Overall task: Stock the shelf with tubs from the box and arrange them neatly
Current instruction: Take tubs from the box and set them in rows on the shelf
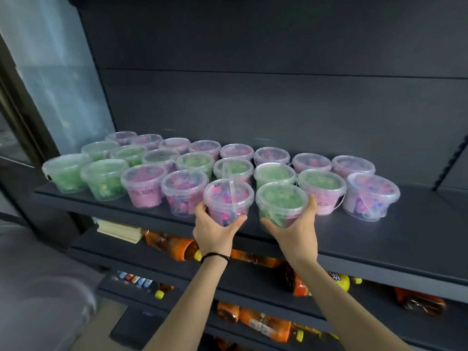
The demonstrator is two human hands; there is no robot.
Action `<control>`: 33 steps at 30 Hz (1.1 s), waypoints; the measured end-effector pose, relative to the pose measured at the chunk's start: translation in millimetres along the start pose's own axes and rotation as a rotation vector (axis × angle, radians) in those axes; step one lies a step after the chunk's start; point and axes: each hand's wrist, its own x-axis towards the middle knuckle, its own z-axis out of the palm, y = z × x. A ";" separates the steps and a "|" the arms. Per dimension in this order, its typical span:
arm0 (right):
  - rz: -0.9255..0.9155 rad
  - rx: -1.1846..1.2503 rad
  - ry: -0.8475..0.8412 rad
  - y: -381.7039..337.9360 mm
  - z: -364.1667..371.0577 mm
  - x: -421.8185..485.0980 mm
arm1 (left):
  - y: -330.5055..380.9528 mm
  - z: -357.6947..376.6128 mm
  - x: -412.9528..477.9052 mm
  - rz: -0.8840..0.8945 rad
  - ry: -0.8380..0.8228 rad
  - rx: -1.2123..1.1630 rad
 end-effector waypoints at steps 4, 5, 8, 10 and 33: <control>0.009 -0.052 0.045 -2.2 1.7 -0.9 | 5.7 3.4 10.3 0.020 0.008 0.166; 0.005 -0.052 0.037 -2.5 0.8 -1.1 | 6.7 3.6 11.8 0.021 0.003 0.196; -0.019 -0.055 -0.022 -0.6 -8.1 -2.3 | 6.2 2.7 10.4 0.048 -0.018 0.217; -0.043 -0.066 -0.067 5.0 -21.1 -9.3 | 3.1 0.3 2.9 0.089 -0.017 0.172; 0.318 -0.150 -0.277 274.7 -272.4 -198.5 | -87.5 27.3 -365.9 -0.253 -0.329 0.261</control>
